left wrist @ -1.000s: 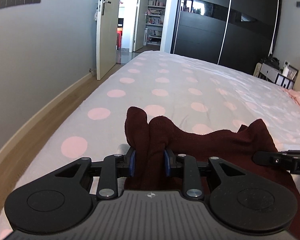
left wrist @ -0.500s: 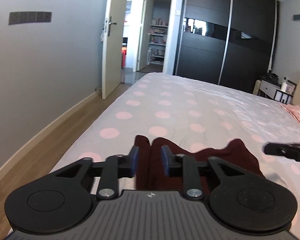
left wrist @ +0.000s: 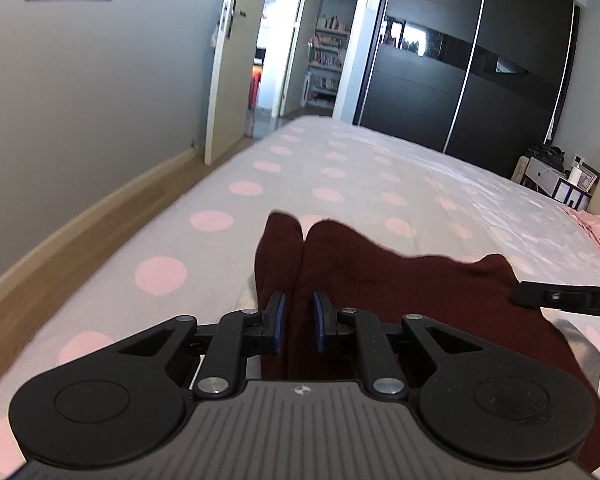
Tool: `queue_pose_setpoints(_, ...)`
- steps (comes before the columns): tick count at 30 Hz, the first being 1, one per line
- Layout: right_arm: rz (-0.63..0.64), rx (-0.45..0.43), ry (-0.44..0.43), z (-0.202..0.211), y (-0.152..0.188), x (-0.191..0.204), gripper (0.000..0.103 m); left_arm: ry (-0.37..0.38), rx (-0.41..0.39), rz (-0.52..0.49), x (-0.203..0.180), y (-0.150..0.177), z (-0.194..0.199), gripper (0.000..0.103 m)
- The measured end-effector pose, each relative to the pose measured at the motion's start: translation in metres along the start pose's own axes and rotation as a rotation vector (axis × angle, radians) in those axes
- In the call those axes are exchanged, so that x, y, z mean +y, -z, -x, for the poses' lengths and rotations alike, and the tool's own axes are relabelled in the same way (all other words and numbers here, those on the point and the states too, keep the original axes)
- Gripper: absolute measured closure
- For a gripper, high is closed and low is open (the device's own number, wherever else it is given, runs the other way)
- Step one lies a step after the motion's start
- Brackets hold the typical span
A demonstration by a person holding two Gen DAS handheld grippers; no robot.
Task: Fold clothes
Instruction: 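Lift the sweater bundle with both tools and carry it to the folded clothes stack, then lower the sweater onto the white folded clothes and open both tools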
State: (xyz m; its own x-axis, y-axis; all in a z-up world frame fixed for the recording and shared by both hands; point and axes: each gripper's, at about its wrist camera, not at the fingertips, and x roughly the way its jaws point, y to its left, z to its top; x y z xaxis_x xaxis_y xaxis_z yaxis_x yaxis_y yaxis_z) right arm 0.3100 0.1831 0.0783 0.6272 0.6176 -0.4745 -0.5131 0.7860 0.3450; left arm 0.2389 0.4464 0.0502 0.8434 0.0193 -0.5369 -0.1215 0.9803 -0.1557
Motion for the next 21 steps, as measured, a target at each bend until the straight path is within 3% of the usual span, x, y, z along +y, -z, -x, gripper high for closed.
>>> queue_pose_setpoints(5,0.148,-0.083,-0.111,0.054,0.018,0.034,0.087,-0.029,-0.086,-0.047,-0.008,0.009,0.051,0.09)
queue_pose_setpoints(9,0.261,-0.11,-0.138,0.078,0.055,0.059,0.076,-0.017,-0.121,-0.048,-0.013,0.035,0.08,0.091)
queue_pose_setpoints(16,0.232,-0.062,-0.075,0.066,0.094,0.047,0.078,-0.02,-0.041,-0.003,-0.008,0.073,0.059,0.092)
queue_pose_setpoints(21,0.241,-0.052,-0.062,0.06,0.098,0.042,0.078,-0.024,-0.041,0.003,-0.008,0.074,0.054,0.092)
